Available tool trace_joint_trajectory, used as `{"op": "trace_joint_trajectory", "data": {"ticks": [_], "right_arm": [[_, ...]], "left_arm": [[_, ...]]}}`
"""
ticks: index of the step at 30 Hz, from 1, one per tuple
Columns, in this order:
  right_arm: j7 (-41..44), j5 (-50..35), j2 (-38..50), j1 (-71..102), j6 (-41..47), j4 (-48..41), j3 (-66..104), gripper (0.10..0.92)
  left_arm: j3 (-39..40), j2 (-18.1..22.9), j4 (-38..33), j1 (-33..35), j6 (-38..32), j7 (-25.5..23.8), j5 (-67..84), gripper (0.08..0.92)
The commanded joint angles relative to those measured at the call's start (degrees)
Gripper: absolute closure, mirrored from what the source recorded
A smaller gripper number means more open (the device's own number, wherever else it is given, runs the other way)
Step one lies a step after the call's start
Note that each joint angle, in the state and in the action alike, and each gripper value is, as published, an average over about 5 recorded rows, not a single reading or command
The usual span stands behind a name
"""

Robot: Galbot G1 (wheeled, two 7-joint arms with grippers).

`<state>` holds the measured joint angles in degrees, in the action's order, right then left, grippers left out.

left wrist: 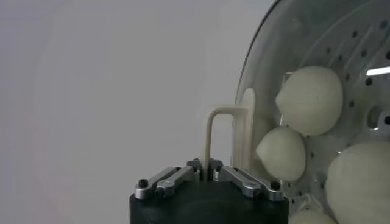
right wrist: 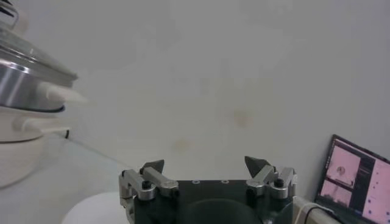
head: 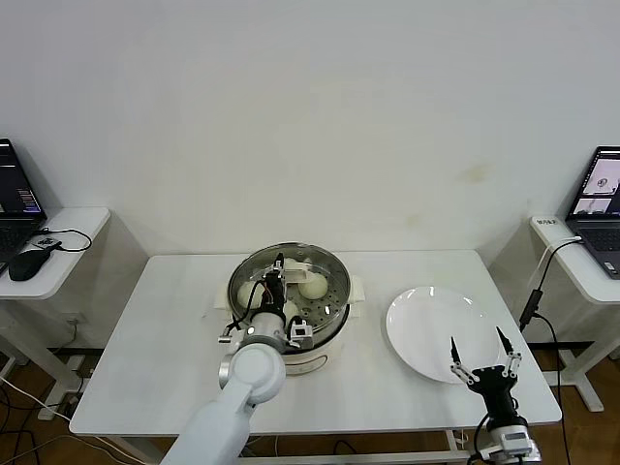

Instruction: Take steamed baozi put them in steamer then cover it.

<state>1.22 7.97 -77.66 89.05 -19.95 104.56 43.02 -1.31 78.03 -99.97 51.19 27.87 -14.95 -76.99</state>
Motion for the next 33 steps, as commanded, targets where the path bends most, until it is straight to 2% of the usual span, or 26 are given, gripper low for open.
{"op": "trace_joint_trajectory", "data": {"ticks": [1, 8, 12, 17, 23, 26, 28, 29, 31, 33], "right_arm": [[0.1, 0.0, -0.1, 0.1, -0.1, 0.0, -0.2, 0.202], [0.1, 0.0, -0.1, 0.1, 0.0, 0.0, -0.3, 0.203], [0.2, 0.0, -0.1, 0.0, 0.0, -0.1, -0.3, 0.203], [0.3, 0.2, -0.3, 0.0, 0.1, -0.1, -0.5, 0.203], [0.3, 0.1, -0.3, 0.3, 0.2, 0.1, -0.7, 0.203], [0.4, -0.2, 0.0, 0.6, 0.2, 0.2, -0.7, 0.203], [0.6, -1.0, 0.2, 0.9, 0.5, 0.3, -1.0, 0.202], [0.8, -1.6, 0.4, 1.0, 0.7, 0.5, -1.2, 0.202], [1.2, -2.7, 0.7, 1.3, 1.4, 0.7, -2.0, 0.203], [1.5, -3.7, 1.2, 1.6, 2.0, 0.9, -3.2, 0.203]], "left_arm": [[-0.4, 0.9, 0.8, 0.2, -0.7, 0.8, -0.4, 0.85], [-0.9, -0.6, -3.6, 2.0, -0.8, 1.0, 0.9, 0.823], [-1.4, -3.2, -8.8, 5.6, -0.9, 1.5, 3.8, 0.716], [-2.2, -7.3, -16.3, 12.2, -2.0, 4.5, 11.0, 0.577], [-8.1, -9.8, -28.2, 24.1, -6.3, 10.0, 22.0, 0.404], [-14.1, -10.8, -31.5, 33.0, -12.5, 17.6, 32.1, 0.317], [-19.7, -11.5, -31.5, 38.6, -20.2, 24.7, 44.0, 0.257], [-23.3, -11.5, -30.4, 40.8, -26.0, 26.7, 51.6, 0.235], [-30.6, -10.8, -27.5, 44.8, -37.0, 28.6, 66.1, 0.196], [-36.0, -9.9, -24.8, 48.0, -43.7, 28.0, 78.1, 0.182]]}}
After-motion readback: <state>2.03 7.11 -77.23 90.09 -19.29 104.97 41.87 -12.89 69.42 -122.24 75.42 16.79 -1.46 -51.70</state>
